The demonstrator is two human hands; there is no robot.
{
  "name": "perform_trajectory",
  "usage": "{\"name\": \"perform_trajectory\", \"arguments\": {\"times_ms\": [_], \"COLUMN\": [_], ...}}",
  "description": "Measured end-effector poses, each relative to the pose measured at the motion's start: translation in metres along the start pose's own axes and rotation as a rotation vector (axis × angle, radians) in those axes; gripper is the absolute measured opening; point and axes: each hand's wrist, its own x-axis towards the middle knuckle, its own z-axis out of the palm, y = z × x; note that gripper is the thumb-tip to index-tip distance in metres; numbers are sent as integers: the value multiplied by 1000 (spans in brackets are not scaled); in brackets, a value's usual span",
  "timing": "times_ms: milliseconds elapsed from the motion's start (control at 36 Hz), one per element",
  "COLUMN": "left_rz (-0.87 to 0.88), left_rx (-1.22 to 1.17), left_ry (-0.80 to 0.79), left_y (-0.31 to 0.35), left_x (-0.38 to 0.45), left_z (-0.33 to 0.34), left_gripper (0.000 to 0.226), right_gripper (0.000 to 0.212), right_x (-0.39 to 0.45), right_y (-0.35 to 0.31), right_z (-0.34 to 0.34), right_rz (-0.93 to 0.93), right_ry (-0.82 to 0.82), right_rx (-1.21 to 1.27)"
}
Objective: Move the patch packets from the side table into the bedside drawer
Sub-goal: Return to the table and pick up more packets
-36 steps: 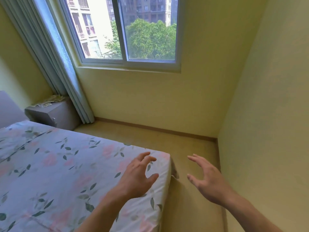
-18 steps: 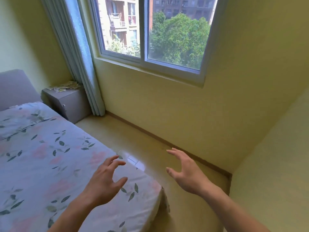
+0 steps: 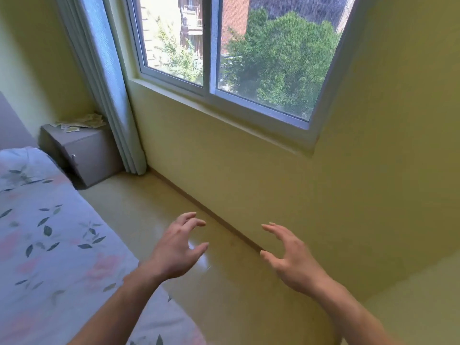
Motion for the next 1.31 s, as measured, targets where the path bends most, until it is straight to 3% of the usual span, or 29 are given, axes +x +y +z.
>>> {"name": "perform_trajectory", "arguments": {"times_ms": [139, 389, 556, 806, 1000, 1306], "left_rz": [10, -228, -439, -725, -775, -650], "left_rx": [-10, -9, 0, -21, -32, 31], "left_ry": [15, 162, 359, 576, 607, 558], "left_y": [26, 1, -21, -91, -174, -286], "left_x": [75, 168, 177, 175, 235, 398], "left_z": [13, 4, -27, -86, -148, -277], "left_gripper": [44, 43, 44, 37, 36, 39], "right_gripper": [62, 61, 63, 60, 62, 60], "right_x": [84, 254, 359, 475, 575, 728], "right_y": [18, 12, -42, -158, -230, -318], "right_z": [-22, -60, -50, 30, 80, 111], "right_rz": [-45, -220, -430, -733, -767, -750], "right_ry": [-52, -216, -360, -525, -544, -466], "right_rx": [4, -79, -131, -75, -75, -50]}}
